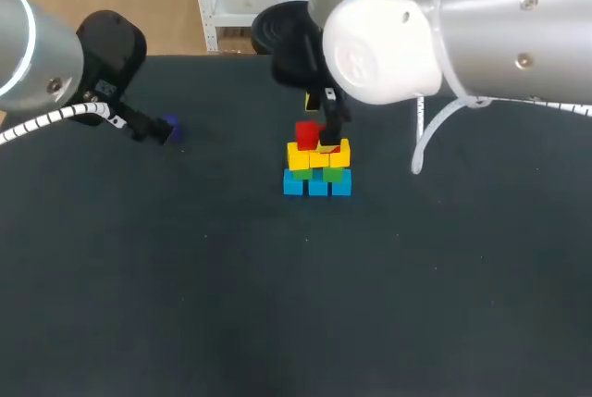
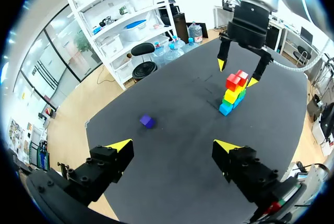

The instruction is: Place the blue cubes, place green cubes on the blue cubes, place the yellow cubes on the green cubes, then place the red cubes on the yellow cubes, and place purple cube on the red cubes.

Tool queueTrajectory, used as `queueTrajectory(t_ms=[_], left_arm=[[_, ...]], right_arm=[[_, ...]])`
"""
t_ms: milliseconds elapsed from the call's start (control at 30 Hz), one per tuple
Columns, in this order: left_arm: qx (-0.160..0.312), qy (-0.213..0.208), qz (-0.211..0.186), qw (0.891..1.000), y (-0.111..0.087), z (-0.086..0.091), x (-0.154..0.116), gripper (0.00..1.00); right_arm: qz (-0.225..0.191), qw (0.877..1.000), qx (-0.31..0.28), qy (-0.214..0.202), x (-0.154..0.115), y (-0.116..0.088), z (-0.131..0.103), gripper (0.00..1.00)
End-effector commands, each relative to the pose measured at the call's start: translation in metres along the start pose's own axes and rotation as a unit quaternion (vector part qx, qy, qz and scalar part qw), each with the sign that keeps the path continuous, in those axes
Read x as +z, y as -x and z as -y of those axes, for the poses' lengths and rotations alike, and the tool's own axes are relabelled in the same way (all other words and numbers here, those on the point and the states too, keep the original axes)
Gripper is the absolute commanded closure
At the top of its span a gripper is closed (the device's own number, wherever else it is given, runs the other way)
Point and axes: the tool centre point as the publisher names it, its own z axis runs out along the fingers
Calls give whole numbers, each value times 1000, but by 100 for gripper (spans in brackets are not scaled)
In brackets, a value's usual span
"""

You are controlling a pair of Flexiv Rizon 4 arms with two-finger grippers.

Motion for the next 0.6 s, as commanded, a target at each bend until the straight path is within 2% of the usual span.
queueTrajectory(t_ms=[33,167,233,267,567,600], left_arm=[[1,-2,1,1000,0,-1,0,0],[1,-2,1,1000,0,-1,0,0],[1,-2,1,1000,0,-1,0,0],[1,-2,1,1000,0,-1,0,0],[1,-2,1,1000,0,-1,0,0],[1,-2,1,1000,0,-1,0,0]], right_arm=[[1,1000,0,2,1,0,1,20],[1,1000,0,3,1,1,1,33],[2,1000,1,3,1,0,1,49],[2,1000,1,4,1,0,1,50],[4,1000,4,7,2,0,1,50],[5,1000,4,8,1,0,1,46]])
